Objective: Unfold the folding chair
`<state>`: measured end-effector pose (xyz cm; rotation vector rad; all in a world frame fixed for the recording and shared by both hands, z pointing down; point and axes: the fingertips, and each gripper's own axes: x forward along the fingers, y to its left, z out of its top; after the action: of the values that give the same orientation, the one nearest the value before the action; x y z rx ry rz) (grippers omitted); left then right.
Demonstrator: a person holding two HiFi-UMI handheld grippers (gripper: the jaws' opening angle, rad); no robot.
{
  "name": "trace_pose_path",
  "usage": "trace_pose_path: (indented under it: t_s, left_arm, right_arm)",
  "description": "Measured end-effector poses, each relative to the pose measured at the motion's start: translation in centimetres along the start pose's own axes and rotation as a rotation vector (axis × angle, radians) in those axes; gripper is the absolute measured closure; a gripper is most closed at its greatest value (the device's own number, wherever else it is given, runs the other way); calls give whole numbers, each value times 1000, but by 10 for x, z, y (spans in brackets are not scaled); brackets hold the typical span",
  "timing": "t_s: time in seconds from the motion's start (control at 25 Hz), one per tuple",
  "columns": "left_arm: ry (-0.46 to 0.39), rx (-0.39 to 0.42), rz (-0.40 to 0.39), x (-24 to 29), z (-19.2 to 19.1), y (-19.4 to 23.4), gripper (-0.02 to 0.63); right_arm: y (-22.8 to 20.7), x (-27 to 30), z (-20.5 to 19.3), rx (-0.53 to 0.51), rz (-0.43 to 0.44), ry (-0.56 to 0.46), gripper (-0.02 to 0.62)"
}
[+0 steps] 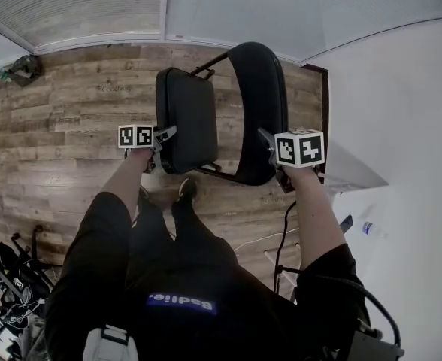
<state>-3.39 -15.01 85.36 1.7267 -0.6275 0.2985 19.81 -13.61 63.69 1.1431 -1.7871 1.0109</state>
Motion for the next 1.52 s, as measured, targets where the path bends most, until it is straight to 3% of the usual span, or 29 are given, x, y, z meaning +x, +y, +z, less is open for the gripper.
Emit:
trace_pose_path:
  t_s: [0.68,1.52]
  left_arm:
    - [-55,-91,35,-37,-5,119,387]
    - [-174,-166,-41,-45,-20,248,355]
  right_arm:
    - [3,41,-10,43,84,-10,508]
    - [-13,97,-34,92,200,-46,511]
